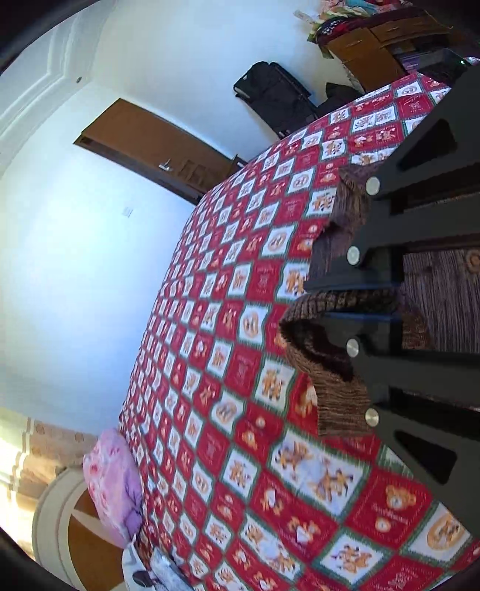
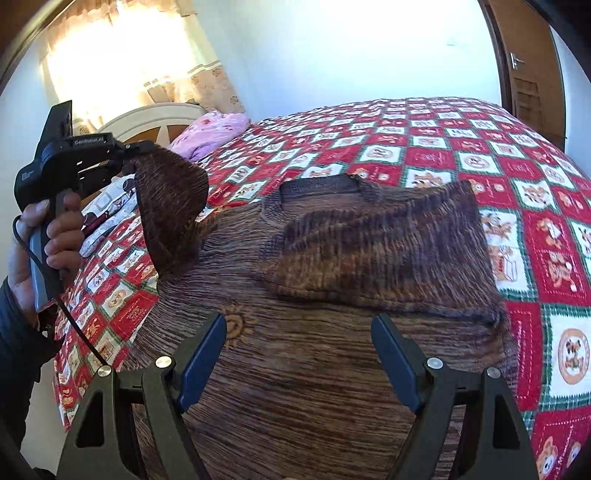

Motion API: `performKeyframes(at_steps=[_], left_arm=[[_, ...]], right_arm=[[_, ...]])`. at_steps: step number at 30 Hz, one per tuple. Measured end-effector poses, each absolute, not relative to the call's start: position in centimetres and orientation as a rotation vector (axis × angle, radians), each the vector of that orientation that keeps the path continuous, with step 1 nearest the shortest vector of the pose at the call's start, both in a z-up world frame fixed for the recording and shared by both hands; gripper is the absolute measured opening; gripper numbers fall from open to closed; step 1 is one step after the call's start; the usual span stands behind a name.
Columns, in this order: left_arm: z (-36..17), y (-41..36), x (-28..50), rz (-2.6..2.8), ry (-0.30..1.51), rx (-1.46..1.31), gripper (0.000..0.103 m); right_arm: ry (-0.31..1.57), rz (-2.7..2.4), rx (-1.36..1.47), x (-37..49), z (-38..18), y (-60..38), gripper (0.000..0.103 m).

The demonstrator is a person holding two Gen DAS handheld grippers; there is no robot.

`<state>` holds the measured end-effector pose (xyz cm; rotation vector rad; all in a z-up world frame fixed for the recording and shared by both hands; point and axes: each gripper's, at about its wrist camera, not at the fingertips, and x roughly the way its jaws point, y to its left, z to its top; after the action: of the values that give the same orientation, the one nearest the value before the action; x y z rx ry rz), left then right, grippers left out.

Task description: Fold small clothes

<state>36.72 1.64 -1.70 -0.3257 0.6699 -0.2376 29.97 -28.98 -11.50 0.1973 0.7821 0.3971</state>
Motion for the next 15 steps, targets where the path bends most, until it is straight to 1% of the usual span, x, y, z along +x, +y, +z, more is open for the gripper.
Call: performKeyframes(at_steps=[8, 15], left_arm=[[-1.7, -2.0, 38.1, -0.269, 0.689, -0.349, 0.009], [-2.6, -7.1, 38.9, -0.332, 0.721, -0.334, 0.009]], right_arm=[[0.792, 0.393, 0.216, 29.3, -12.5, -30.3, 0.081], [0.795, 0.392, 0.249, 28.7, -13.1, -31.3, 0.081]])
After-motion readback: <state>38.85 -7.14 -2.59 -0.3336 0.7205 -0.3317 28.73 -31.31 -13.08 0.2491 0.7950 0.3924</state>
